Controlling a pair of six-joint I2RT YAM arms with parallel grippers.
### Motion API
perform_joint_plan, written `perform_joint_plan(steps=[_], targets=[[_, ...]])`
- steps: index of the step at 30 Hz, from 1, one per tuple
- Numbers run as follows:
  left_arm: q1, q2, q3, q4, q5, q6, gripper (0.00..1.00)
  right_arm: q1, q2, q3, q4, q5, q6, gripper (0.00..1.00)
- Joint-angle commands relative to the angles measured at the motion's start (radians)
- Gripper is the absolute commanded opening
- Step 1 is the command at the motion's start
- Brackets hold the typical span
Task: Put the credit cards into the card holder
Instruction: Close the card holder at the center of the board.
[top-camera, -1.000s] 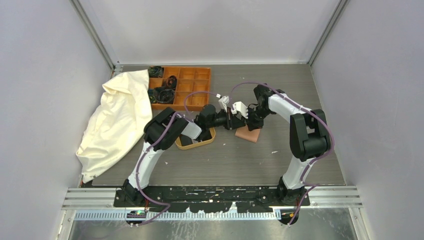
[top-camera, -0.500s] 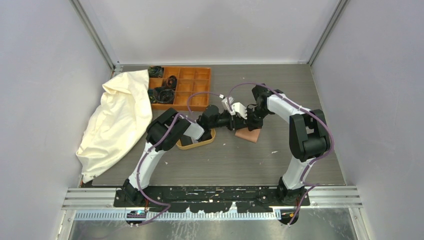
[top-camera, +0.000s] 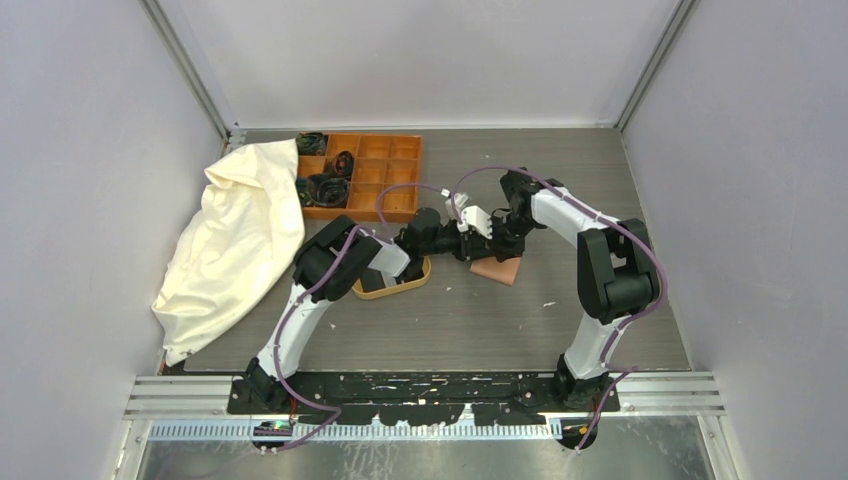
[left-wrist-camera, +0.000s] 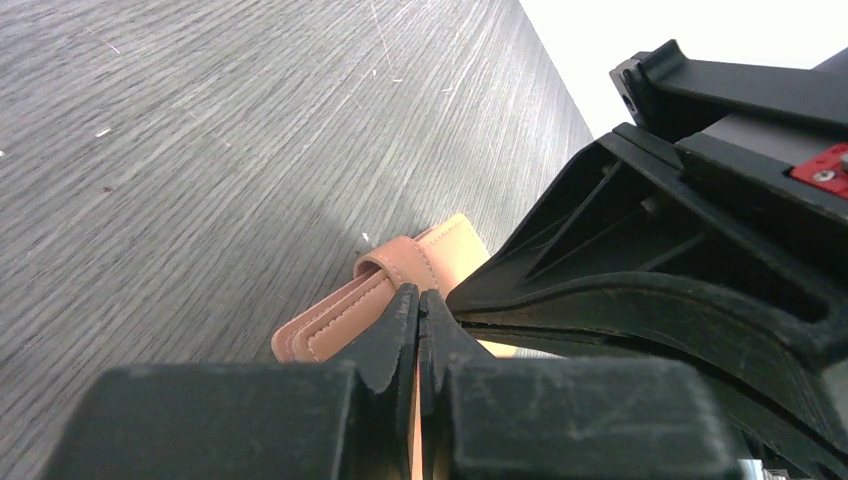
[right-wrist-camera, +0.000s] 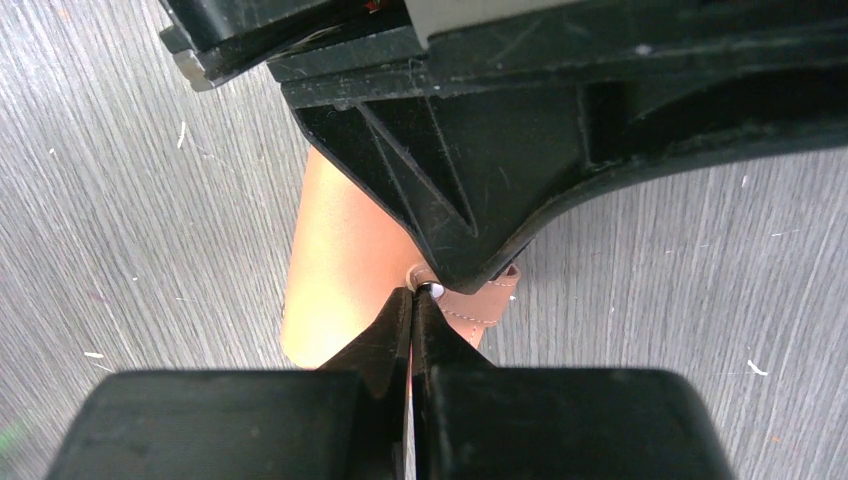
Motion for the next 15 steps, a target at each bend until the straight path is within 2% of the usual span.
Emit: perform_joint_plan(steps=[1,9,15], targets=[[-0.003,-0.003,0.039,-0.038,0.029,0.041,0.00,0.019,0.006,0.014,0.033,0.010,0.021,0.01],[-0.003,-0.028,0.038,-0.151,0.037,0.135,0.00,0.037,0.021,0.036,0.031,0.055,0.042,0.01],[-0.003,-0.018,0.041,-0.167,0.061,0.135,0.00,0.064,0.046,0.062,-0.003,0.097,0.039,0.01]])
